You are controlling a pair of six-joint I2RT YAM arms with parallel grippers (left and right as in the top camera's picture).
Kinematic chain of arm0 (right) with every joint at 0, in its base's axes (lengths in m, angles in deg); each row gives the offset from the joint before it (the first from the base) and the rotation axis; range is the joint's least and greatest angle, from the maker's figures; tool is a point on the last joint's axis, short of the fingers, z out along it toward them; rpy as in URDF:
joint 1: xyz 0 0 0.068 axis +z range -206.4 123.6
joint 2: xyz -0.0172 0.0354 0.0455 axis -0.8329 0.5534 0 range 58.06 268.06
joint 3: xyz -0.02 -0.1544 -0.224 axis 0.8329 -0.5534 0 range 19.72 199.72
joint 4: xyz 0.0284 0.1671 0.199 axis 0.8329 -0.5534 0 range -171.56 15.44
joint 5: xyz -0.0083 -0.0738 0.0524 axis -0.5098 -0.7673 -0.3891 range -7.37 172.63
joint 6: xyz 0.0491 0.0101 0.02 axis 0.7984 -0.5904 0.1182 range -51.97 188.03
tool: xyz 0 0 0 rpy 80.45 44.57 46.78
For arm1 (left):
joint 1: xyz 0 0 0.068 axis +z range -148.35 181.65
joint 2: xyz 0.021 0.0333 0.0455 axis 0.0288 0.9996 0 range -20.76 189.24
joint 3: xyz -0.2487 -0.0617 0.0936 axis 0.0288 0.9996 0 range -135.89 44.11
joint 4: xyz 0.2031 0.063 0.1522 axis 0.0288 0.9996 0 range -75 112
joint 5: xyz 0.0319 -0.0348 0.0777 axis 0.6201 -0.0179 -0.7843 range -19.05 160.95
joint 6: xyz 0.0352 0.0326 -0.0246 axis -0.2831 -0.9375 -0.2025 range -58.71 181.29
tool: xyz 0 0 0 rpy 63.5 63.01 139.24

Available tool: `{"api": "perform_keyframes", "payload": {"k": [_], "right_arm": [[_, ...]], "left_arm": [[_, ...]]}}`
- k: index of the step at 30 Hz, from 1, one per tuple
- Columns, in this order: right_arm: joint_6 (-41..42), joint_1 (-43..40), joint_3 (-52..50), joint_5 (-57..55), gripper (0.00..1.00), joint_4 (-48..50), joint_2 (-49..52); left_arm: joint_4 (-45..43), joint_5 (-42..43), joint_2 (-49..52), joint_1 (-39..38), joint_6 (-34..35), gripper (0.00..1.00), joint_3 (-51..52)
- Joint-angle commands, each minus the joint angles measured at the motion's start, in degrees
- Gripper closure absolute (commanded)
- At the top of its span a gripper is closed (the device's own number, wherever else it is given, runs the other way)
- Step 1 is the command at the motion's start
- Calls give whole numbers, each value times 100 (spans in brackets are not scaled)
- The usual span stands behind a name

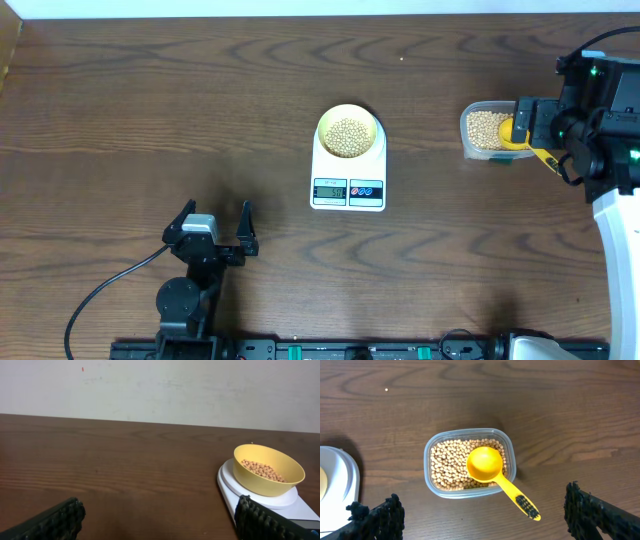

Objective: Scoop item into bowl and weigh 50g on scale

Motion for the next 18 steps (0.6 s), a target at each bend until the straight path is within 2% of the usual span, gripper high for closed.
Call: {"api": "perform_keyframes", "payload": {"k": [1, 7, 13, 18], "right_arm": [[79, 15, 4, -28, 1, -17, -129], [79, 13, 4, -28, 1, -162, -334], [81, 15, -39, 146, 1, -278, -1014], [164, 24, -601, 149, 1, -13, -1744]], "left_arm": [[197, 11, -35, 24, -31, 3, 98], [197, 11, -35, 24, -33, 2, 98], [197, 11, -35, 24, -31, 2, 98], [197, 11, -35, 24, -31, 2, 98]]}}
